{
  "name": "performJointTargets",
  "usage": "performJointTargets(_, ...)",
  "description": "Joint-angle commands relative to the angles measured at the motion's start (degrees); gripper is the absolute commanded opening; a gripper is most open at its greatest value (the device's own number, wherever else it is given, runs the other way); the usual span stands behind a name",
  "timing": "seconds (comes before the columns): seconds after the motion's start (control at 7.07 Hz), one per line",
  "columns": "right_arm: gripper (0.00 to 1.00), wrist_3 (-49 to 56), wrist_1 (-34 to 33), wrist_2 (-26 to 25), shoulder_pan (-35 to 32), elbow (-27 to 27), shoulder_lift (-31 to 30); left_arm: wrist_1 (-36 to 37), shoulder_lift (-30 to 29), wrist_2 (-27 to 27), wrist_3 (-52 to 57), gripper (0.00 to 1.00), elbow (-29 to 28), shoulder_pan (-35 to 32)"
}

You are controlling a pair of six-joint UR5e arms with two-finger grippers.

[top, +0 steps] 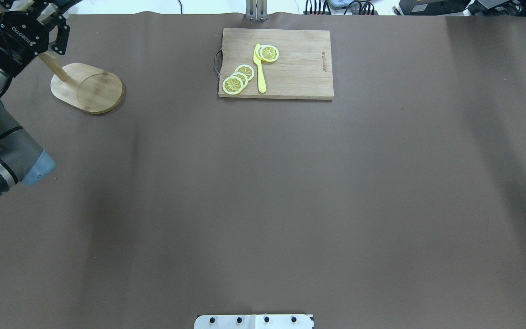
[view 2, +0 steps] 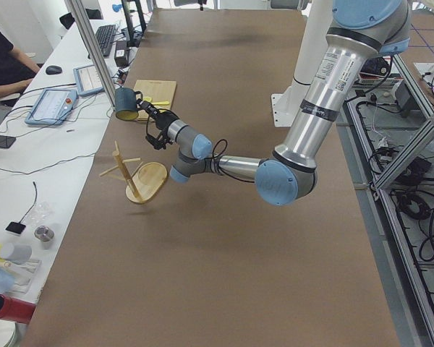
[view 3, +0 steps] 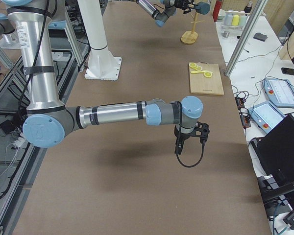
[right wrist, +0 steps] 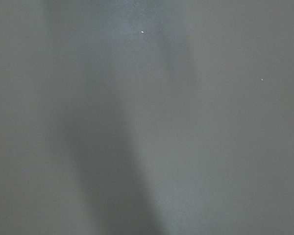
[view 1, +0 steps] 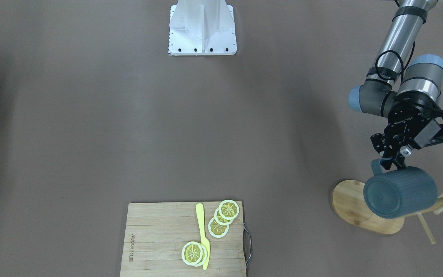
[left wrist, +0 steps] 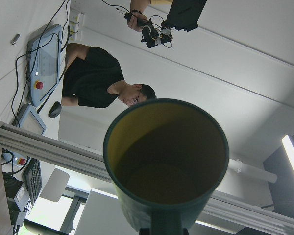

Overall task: Hang cup on storage rack
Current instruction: 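Slide the mug handle onto a rack peg with the left gripper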

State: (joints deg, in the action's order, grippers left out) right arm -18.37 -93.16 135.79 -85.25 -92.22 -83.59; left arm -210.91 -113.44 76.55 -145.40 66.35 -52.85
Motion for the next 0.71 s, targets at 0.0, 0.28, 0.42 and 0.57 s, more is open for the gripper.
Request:
performJointTargets(0.0, 1.0, 0.0, 0.0, 0.0, 0.0, 0.02, 0.09, 0.06, 0.5, -2.97, -1.11, 0.0, -0.95, 0.55)
performJointTargets(0.28, 1.0, 0.0, 0.09, 0.0, 0.0, -0.06, 0.09, 0.24, 0.33, -3.6, -2.25, 0.0, -3.33, 0.55)
performJointTargets(0.42, 1.0, 0.0, 0.09, 0.0, 0.0, -0.06, 0.18, 0.5, 0.15, -5.08, -2.6, 0.0, -3.77, 0.55)
performJointTargets(0.57, 1.0, 0.0, 0.09, 0.0, 0.0, -0.06, 0.09, 0.5, 0.41, -5.44, -2.52, 0.0, -3.86, 0.55)
